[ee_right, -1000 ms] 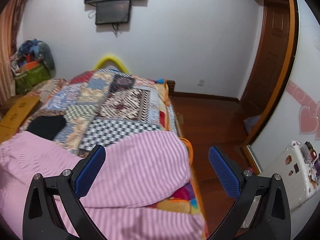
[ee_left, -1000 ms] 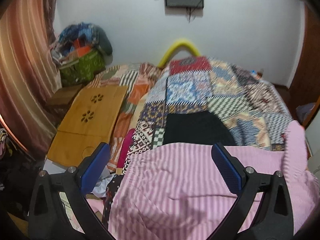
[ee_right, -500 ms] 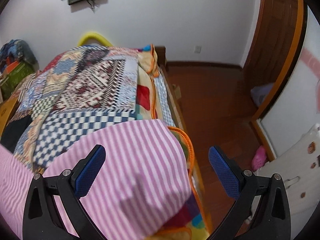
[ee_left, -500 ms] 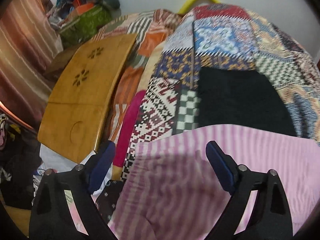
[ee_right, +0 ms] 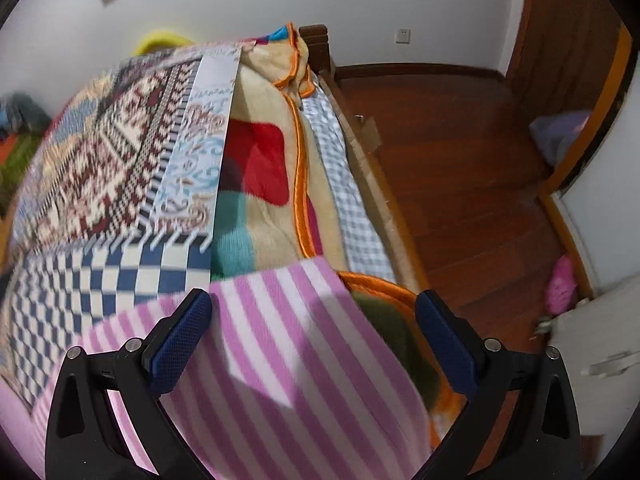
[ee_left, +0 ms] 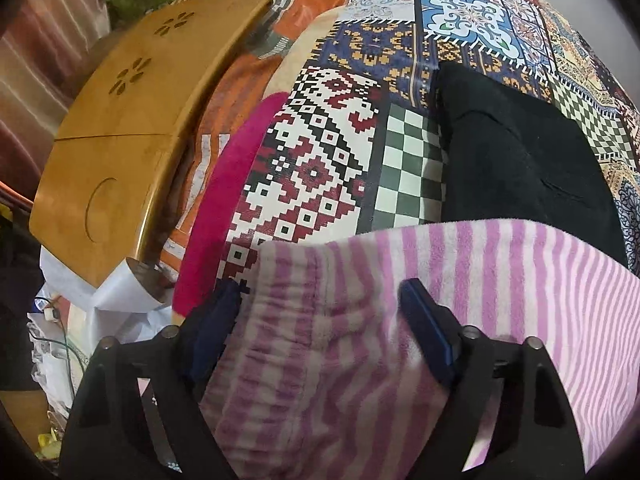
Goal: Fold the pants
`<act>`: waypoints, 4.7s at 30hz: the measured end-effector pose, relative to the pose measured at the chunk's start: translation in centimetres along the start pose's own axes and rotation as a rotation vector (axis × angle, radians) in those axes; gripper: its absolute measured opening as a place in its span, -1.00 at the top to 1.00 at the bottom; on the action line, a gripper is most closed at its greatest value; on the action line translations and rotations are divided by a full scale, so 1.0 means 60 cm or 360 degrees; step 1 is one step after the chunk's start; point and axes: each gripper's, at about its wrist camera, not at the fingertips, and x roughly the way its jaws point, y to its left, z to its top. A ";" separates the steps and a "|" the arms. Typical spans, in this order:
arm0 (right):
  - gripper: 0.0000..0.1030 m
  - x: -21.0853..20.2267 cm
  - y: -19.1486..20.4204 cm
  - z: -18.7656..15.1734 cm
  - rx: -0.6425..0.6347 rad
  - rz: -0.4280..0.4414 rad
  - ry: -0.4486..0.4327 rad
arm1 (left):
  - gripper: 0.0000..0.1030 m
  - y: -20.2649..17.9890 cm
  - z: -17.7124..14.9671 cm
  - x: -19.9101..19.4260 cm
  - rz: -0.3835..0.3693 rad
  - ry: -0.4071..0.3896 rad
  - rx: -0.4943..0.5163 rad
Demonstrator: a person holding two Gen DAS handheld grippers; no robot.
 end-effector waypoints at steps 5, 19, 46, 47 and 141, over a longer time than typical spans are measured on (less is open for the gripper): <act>-0.34 0.002 -0.023 -0.010 0.0156 0.0248 0.0078 | 0.11 -0.006 -0.001 -0.001 0.0012 0.0005 0.0017; 0.89 -0.110 -0.006 -0.019 -0.0051 0.0096 -0.0113 | 0.37 -0.005 -0.016 -0.112 0.0036 -0.0256 -0.0014; 0.91 -0.395 -0.043 -0.099 0.0019 0.0105 -0.0571 | 0.39 0.052 -0.176 -0.429 -0.0140 -0.0640 -0.0032; 0.91 -0.404 -0.046 -0.108 0.0022 0.0102 -0.0582 | 0.39 0.055 -0.185 -0.434 -0.0146 -0.0644 -0.0033; -0.12 -0.288 0.372 -0.454 -0.1009 0.0472 -0.0098 | -0.38 -0.300 -0.442 -0.319 -0.0304 -0.0456 0.0879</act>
